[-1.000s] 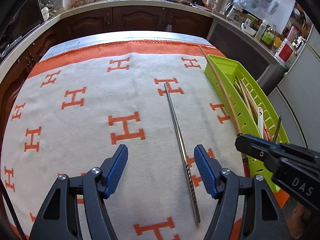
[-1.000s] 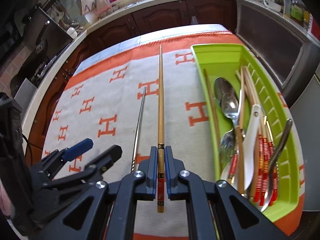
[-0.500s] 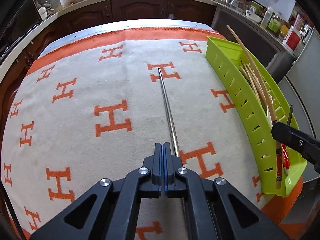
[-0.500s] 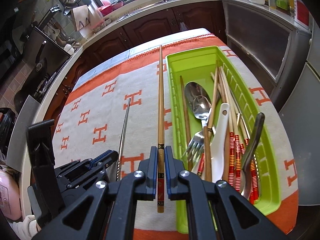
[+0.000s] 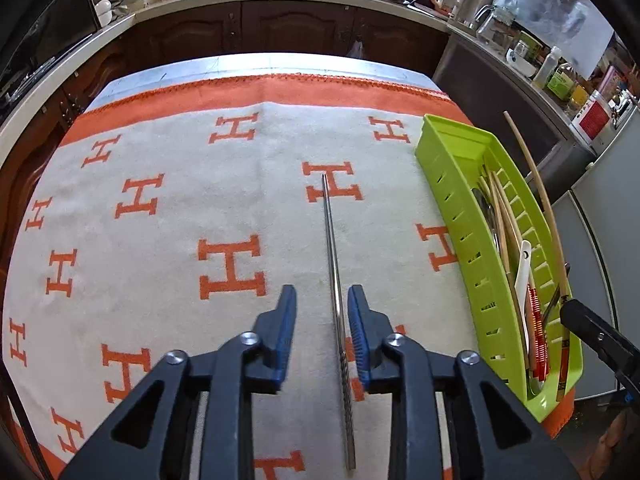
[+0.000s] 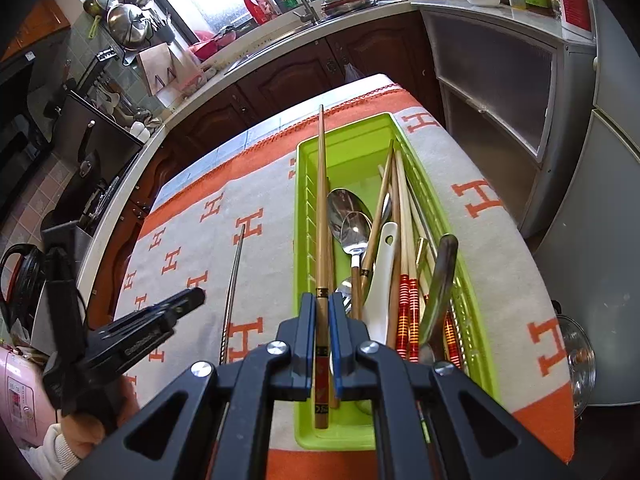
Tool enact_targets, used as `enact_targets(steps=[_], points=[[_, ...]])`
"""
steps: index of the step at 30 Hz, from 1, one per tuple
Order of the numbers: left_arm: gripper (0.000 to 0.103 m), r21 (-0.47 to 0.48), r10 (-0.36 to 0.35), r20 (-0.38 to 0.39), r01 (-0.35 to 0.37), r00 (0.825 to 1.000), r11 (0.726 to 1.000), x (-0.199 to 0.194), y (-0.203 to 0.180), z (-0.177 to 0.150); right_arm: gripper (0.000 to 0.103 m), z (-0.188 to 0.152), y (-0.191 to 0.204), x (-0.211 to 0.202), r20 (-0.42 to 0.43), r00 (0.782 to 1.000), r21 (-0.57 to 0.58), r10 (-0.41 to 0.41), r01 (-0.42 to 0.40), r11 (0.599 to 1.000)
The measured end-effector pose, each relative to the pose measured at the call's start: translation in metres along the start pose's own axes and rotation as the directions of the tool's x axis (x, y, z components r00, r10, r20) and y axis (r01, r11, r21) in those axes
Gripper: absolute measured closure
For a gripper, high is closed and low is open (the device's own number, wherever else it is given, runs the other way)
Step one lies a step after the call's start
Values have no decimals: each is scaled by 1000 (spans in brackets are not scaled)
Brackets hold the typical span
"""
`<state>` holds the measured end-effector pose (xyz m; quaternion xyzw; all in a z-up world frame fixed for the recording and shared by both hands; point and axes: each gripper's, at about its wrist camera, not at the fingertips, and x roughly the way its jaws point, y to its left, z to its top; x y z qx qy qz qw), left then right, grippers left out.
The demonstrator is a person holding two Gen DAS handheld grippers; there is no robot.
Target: Organize utensils
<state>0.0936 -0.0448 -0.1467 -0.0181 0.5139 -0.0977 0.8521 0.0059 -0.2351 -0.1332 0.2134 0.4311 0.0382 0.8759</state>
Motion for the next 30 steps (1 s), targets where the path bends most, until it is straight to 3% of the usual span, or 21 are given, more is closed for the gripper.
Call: enact_targets(steps=[10,12,23,26,27,30], points=[[72,46,43,-30,-42,999,998,21,-10,-10,97,-2,-16,-1,7,1000,33,17,-17,999],[72,54,21,-19,-20,1000,998,21,-12,-13,97,-2,-18,-1,8,1000,37,19,-19,999],[72,114,94,30,-97,995,989,19,-24,-26,97,-3,-27,0,3,1000,57,24,-24,998],[83,99,101,33,-104,994,990,19,-23,-25,97,-3,-29,1,3,1000,62,25,-25,998],[93,93,97,32,-99,995,991,19,-22,-24,97,-4,-29,1,2,1000,63,26,-26,998],[99,79,84,26,-85,996,993,19,-19,-23,97,-4,-30,1,1,1000,64,26,-26,998]])
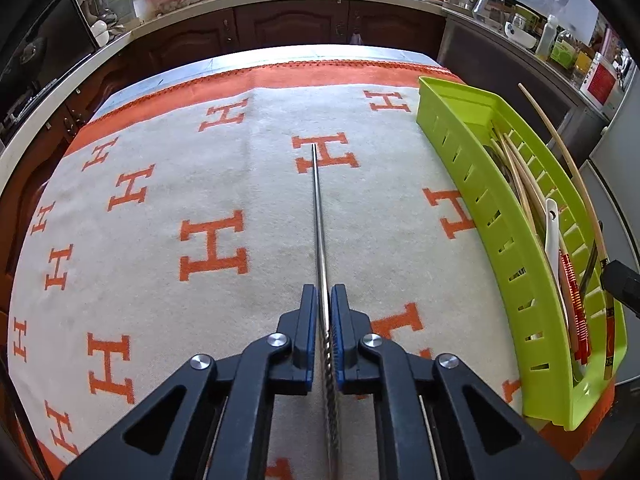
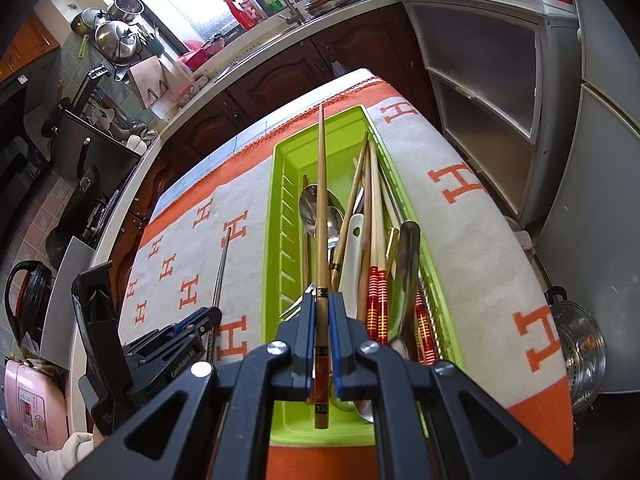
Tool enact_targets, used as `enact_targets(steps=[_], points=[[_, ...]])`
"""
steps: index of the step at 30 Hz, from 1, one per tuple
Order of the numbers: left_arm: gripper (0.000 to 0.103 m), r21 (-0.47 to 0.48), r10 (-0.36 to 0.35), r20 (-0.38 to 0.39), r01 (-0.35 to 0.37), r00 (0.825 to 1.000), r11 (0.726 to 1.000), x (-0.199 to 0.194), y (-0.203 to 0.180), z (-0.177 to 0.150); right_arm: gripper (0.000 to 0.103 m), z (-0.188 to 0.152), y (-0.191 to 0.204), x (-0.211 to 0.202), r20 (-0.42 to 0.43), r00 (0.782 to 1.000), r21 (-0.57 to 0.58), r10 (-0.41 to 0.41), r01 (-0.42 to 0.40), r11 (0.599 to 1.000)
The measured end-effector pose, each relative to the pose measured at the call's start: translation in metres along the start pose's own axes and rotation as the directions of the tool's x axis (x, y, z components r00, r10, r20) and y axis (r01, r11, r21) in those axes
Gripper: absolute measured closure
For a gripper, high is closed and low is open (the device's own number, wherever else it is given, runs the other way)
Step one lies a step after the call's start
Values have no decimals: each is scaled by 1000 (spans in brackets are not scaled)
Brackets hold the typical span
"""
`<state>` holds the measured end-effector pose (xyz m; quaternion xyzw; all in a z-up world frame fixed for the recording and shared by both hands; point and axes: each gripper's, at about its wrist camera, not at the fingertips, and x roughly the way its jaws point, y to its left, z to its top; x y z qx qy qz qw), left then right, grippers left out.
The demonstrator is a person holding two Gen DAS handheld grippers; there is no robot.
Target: Organize utensils
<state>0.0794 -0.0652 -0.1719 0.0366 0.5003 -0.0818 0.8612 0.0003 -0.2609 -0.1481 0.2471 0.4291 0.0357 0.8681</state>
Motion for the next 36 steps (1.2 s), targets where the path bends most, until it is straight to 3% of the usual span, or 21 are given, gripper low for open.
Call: enact_targets(steps=[8,14,23,28,31,33,35,36], points=[[100,-70,-57,-26,55,998,996,-3,8,7,96,4,2,6,-32,998,-55,-56,55,997],[100,-85,-129,20,130,991,988,-31,-3,26,95,11,-1,22,-89,989,-94,-115,107,990],[100,-62,-292,29,293,956,954,-60,-52,69,94,14,-8,7,-48,997,-39,-58,57,998],[100,-51,-338,-22,337,941,940,-51,-85,78,94,15,-12,-7,-18,999,-15,-48,48,999],[99,-45,-333,-48,331,942,943,-43,-98,78,94,16,-15,-12,-9,999,-7,-52,52,999],[93,-29,-321,-73,320,944,947,-36,-105,77,94,16,-16,-15,-4,999,-4,-54,54,999],[73,-12,-307,-99,308,946,951,-33,-108,73,94,17,-18,-17,-3,999,0,-53,53,999],[70,-1,-301,-99,302,949,953,-34,-109,70,94,17,-18,-18,-1,999,0,-54,54,999]])
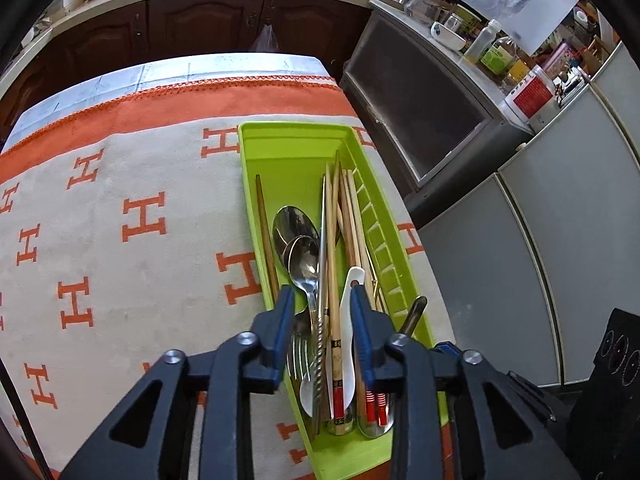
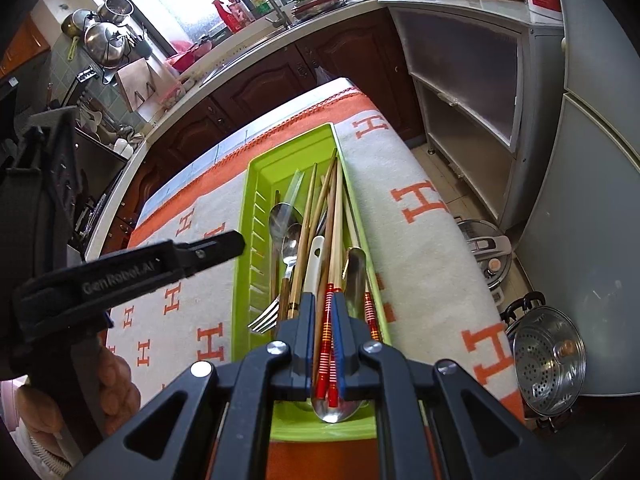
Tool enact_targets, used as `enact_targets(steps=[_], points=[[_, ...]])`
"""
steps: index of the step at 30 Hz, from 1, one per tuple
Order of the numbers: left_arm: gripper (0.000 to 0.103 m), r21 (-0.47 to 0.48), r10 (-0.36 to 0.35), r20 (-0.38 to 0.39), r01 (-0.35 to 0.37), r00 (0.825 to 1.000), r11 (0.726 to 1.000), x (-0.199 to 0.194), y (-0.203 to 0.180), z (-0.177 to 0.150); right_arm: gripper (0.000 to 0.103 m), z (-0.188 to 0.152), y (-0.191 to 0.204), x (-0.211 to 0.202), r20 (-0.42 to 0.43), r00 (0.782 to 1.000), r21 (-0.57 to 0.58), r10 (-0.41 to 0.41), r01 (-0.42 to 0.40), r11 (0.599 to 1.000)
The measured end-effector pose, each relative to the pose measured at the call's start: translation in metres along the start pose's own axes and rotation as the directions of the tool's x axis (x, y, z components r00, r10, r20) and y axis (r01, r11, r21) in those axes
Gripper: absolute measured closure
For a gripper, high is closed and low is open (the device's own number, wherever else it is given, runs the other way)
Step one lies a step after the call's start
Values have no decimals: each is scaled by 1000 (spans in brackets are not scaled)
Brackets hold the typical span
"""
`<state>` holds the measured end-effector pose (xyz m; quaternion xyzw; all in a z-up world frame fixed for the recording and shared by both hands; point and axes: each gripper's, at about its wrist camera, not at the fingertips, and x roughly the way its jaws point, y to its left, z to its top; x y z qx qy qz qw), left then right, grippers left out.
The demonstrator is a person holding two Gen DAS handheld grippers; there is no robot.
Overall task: Organize utensils
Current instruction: 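Carry the metal rod and wooden chopstick into the green tray and lower them, then open both tools and withdraw them from the tray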
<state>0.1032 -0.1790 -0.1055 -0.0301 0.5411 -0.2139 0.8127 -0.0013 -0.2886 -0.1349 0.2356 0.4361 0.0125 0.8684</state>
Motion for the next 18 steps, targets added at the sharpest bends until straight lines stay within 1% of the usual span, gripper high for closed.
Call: enact_targets(steps=[1,6,7,12,13,14,16,18], points=[[66,10,11,4,-11,1000,1000,-1,0,-2,94,0,0,-1,2,1000,-1,0,0,1000],[62,47,68,34,-70,997,996,-12,8,-12,94,-2,3,-2,-1,1000,-11,4,-4,1000],[60,49,78,40,-80,996,996,-16,12,-13,94,-2,4,-2,-1,1000,-14,5,-5,1000],[55,49,132,82,-136,988,989,-40,28,-19,94,-3,14,-6,4,1000,-38,16,-16,999],[50,42,144,86,-148,986,988,-45,31,-19,94,-3,17,-7,4,1000,-44,19,-18,999],[42,29,158,92,-161,983,986,-51,34,-21,94,-2,19,-8,4,1000,-49,23,-23,999],[35,0,170,108,-171,980,985,-63,41,-24,94,-3,24,-10,2,1000,-60,31,-31,998],[32,-13,176,143,-176,974,984,-79,46,-27,94,-2,28,-11,1,999,-72,36,-36,997]])
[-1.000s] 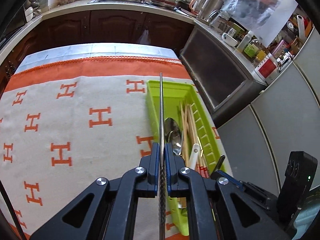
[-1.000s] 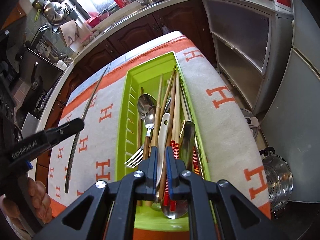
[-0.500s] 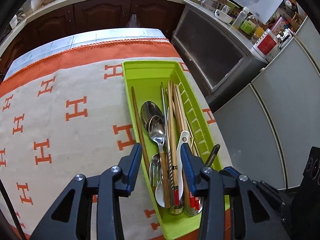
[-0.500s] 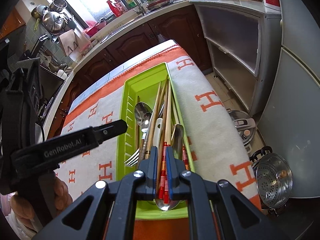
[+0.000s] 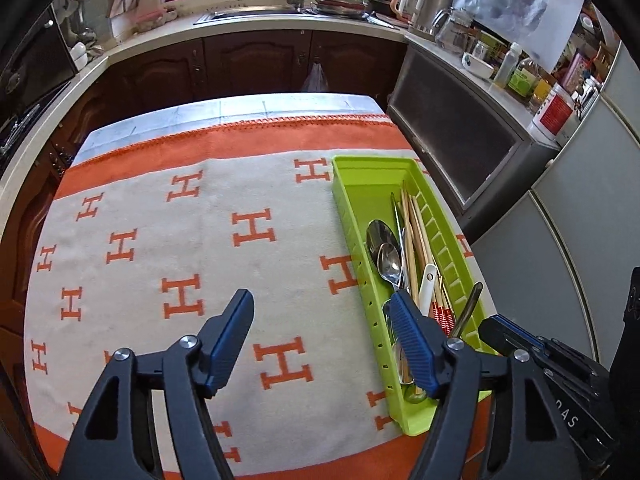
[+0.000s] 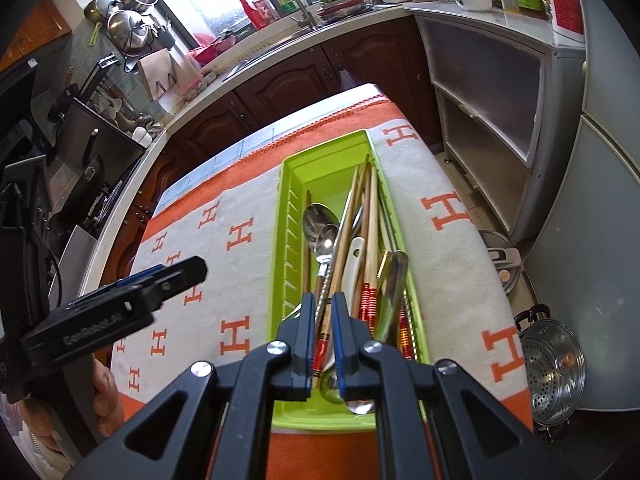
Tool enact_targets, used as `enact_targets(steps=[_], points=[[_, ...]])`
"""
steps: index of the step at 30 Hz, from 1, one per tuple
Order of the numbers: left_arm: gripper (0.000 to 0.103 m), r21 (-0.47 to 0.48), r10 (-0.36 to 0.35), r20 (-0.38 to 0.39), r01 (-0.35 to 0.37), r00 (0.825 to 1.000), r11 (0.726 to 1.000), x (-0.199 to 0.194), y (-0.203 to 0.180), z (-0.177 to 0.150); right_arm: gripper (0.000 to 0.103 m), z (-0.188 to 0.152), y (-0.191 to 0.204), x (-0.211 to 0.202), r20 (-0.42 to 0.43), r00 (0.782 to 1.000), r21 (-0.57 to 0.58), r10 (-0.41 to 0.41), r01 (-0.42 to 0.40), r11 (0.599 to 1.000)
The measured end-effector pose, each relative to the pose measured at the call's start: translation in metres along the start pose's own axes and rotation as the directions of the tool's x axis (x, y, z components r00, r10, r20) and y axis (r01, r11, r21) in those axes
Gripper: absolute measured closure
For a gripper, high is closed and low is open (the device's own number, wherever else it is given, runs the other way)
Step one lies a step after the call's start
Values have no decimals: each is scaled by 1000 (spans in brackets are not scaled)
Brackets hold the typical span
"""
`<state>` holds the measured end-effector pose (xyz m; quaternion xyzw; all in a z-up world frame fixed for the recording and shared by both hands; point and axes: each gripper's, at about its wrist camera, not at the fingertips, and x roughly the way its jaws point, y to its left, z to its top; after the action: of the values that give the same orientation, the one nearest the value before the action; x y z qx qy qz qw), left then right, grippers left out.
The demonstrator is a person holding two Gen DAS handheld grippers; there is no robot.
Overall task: Organize utensils
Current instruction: 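Open both tools and withdraw them from the tray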
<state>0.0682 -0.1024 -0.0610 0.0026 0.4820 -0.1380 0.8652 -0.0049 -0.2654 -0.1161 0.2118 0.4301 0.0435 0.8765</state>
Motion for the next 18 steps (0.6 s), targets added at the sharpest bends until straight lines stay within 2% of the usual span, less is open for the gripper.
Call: enact_targets(steps=[7,10,12,14,18], points=[[19,-17,47,97,-45,994,999,-48,18,-2,94,1,14,-8,1,1000,-37,13,-13,999],[16,-19,92,124,-90,988,996,-67,23,-6,94,0,23,-14,6,1000,-62,15,-14,998],[13,-14,131,151,-130,980,991,-80,26,-10,94,-1,30,-20,3,1000,-78,19,-19,997],[5,-22,171,175,-170,969,985,-95,30,-16,94,-2,37,-25,1,1000,-92,26,-26,995],[2,-40,215,219,-211,952,977,-120,37,-25,94,-2,52,-37,-9,999,-123,44,-44,991]])
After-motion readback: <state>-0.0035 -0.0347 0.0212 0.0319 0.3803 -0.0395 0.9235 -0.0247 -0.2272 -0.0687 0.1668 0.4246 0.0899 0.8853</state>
